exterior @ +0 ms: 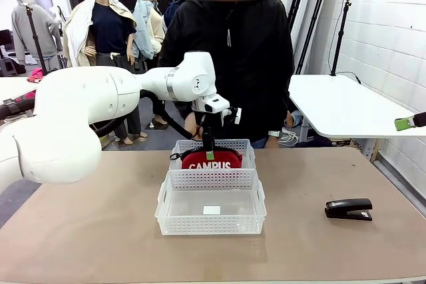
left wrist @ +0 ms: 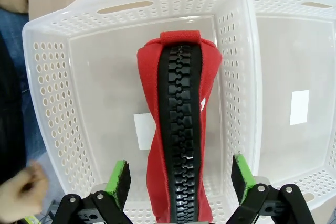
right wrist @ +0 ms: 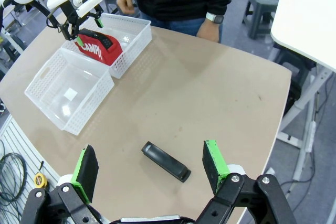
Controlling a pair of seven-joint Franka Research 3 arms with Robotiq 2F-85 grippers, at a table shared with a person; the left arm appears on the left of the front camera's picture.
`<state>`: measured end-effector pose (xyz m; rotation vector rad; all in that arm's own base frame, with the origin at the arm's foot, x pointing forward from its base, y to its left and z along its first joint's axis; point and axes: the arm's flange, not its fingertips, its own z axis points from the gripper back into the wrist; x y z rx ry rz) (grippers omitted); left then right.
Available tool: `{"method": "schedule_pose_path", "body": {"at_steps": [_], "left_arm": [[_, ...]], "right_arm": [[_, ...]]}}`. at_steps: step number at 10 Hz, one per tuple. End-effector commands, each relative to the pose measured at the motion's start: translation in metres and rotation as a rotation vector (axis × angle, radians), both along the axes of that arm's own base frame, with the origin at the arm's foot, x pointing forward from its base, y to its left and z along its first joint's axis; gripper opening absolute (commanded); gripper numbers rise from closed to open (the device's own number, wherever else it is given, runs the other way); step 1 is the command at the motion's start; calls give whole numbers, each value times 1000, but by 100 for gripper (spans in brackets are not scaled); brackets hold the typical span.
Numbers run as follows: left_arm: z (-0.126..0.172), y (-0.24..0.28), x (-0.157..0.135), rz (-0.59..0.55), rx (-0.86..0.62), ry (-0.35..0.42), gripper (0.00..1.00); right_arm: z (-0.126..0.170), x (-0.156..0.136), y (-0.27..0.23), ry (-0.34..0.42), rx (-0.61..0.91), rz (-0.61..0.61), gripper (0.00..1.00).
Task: Distribute items into two baskets.
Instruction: Place the picked Pencil pouch into the Organizing basket as instructed by the person.
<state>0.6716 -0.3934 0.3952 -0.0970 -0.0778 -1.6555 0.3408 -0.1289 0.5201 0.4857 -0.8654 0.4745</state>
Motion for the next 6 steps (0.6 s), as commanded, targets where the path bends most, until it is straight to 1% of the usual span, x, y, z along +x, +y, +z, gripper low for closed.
{"method": "schedule_pose_path", "body": {"at_steps": [1, 2, 3, 6], "left_arm": [[9, -2, -2, -30, 37, -10, 100], [11, -2, -3, -34, 43, 6, 100], [3, -1, -1, -4, 1, -2, 100], [3, -1, -1, -4, 1, -2, 100]], "right_arm": [[-2, 2, 0, -21, 25, 11, 100], [-2, 2, 0, -21, 25, 11, 100], [-2, 2, 0, -21, 25, 11, 100], [-2, 2, 0, -21, 25, 11, 100]]}}
